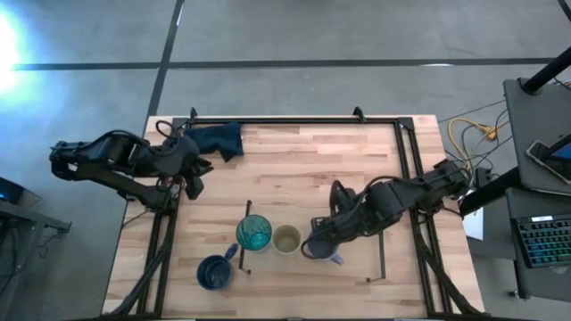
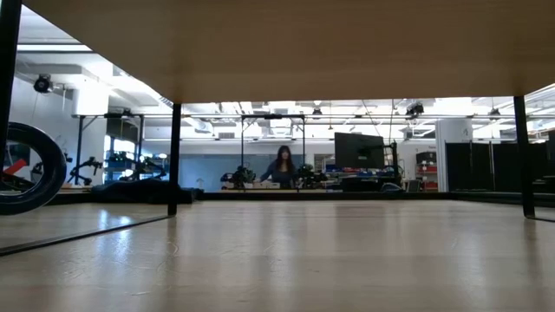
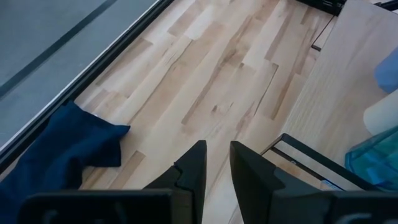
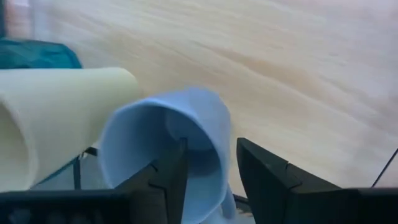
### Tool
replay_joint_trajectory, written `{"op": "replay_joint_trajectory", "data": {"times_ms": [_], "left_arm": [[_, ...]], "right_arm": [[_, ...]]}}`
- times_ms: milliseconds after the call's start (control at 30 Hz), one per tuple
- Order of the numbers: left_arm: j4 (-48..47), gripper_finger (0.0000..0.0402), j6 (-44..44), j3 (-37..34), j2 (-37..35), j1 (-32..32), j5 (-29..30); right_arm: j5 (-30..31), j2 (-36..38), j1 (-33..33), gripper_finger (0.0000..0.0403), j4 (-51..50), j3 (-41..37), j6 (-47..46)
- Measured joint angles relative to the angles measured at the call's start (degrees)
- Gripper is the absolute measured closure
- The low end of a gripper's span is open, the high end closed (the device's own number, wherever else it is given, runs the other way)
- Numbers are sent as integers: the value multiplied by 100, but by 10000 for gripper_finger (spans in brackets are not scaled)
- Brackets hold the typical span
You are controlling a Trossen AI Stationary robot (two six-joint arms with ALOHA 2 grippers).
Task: Stack small to large cups/mugs on shelf
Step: Put the blue mug on the shelf
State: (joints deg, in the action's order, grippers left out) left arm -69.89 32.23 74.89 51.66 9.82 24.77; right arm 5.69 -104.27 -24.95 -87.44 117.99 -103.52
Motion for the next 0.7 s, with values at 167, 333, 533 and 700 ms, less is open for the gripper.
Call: {"op": "replay_joint_trajectory", "data": {"times_ms": [167,333,533,700], "left_arm": [[6,345,29,0,43,0,-1],[110,345,43,9,52,0,-29],[406,345,40,9,40,-1,-111],[389,345,37,7,43,0,-116]], "right_arm": [[112,17,0,285,-245,341,204],[97,111,-85,328,-253,354,288],[-8,116,-341,390,-258,256,38],[-10,116,-649,394,-254,189,-488]]}}
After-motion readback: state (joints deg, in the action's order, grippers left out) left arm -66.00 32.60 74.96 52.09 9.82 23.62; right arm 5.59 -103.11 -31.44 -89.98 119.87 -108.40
